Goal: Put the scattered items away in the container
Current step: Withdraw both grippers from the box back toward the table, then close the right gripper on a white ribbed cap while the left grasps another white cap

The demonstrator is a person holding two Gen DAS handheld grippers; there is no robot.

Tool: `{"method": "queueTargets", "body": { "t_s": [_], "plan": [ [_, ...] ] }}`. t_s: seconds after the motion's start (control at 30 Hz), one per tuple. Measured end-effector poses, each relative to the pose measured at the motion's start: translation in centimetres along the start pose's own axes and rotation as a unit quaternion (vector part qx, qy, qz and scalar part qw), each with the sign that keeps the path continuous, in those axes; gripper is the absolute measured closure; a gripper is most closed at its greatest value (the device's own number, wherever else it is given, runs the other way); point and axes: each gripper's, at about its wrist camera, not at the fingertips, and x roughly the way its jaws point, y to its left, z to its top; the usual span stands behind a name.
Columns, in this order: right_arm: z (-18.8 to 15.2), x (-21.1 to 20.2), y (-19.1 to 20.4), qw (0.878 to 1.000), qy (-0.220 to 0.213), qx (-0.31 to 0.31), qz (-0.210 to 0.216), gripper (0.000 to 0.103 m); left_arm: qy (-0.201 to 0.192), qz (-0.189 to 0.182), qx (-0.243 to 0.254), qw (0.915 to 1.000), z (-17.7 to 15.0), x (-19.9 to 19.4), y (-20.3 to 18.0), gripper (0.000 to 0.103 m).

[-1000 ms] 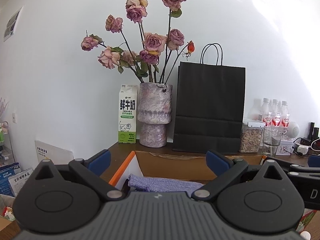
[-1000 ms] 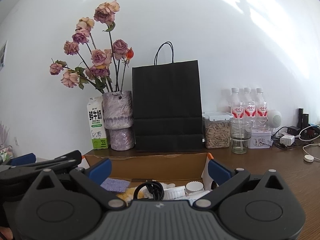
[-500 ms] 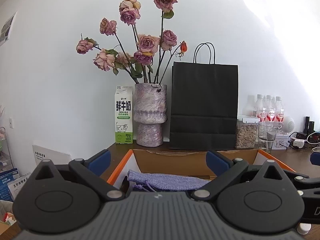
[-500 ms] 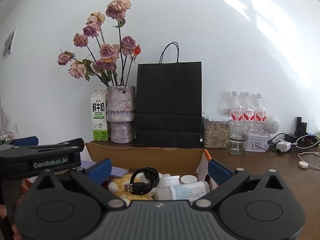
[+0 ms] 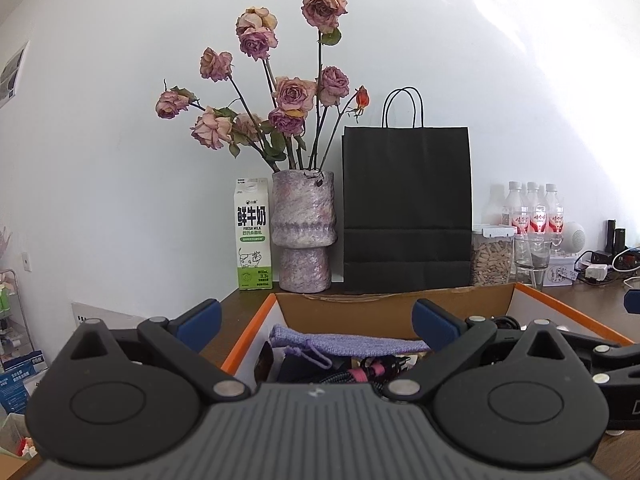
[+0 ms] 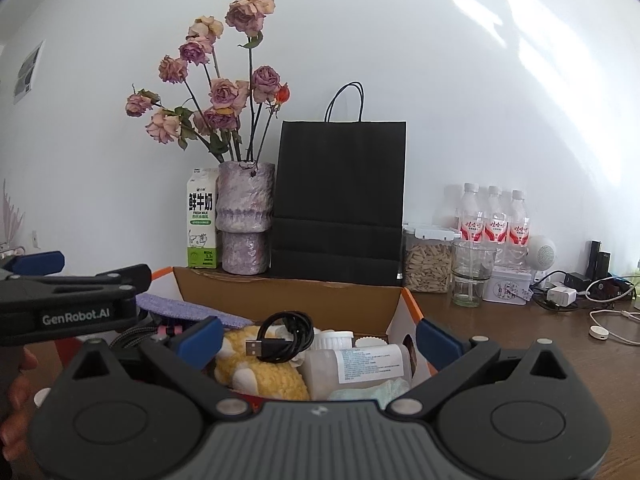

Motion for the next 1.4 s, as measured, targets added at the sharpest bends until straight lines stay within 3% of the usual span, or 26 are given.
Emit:
{"method": "queueTargets", "body": {
  "t_s": [0.43,0.87,1.4],
  "plan": [
    [-2.0,-1.8,-0.2,1.000,0.018,-0.011,-0.020,0.000,-0.004,0.012,0.016,0.9998,-1.0,-2.0,0.5,0.000],
    [-2.9,-3.1,-1.0,0.999,0.033,-0.005,-0.036,0.000,0.017,0.038,0.026,0.9988,-2.2,-3.6,1.3,0.000],
    [-3.6,-4.8,-1.9,0.997,0.059,-0.002,-0.042,0.000,0.039,0.048,-0.006,0.9980,-2.4,-5.2,3.8,0.000]
  ]
}}
